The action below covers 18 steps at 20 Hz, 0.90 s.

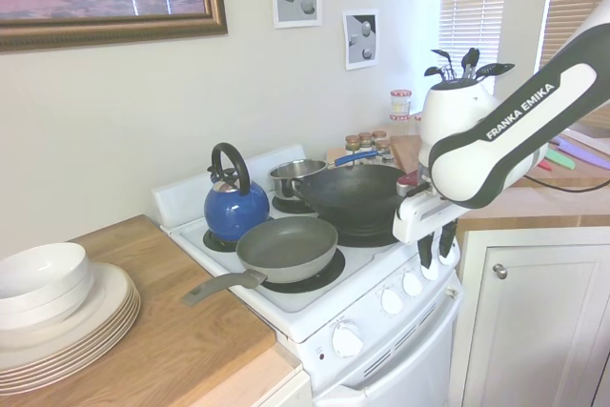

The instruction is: Turn on the stove on the top right

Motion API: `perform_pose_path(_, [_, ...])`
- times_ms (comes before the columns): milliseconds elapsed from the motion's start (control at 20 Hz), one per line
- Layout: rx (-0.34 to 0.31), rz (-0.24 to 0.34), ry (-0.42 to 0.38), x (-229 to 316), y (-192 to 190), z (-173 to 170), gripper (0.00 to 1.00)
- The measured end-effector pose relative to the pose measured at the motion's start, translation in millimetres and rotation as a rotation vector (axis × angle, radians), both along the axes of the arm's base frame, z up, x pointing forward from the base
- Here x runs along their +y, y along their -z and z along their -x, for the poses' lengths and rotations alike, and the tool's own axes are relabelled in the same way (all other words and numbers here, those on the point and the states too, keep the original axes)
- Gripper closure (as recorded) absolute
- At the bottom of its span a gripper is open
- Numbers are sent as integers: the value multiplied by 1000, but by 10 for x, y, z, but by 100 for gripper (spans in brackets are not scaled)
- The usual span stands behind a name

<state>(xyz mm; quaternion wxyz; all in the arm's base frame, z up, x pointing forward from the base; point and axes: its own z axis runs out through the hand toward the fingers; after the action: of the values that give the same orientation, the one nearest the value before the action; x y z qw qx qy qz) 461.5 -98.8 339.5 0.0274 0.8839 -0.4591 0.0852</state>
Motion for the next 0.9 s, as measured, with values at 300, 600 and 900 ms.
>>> perform_pose_path(300, [0,-3,0,14,1,-2,0])
perform_pose_path(600, [0,-7,4,6,5,2,0])
perform_pose_path(900, [-1,-9,6,4,10,6,0])
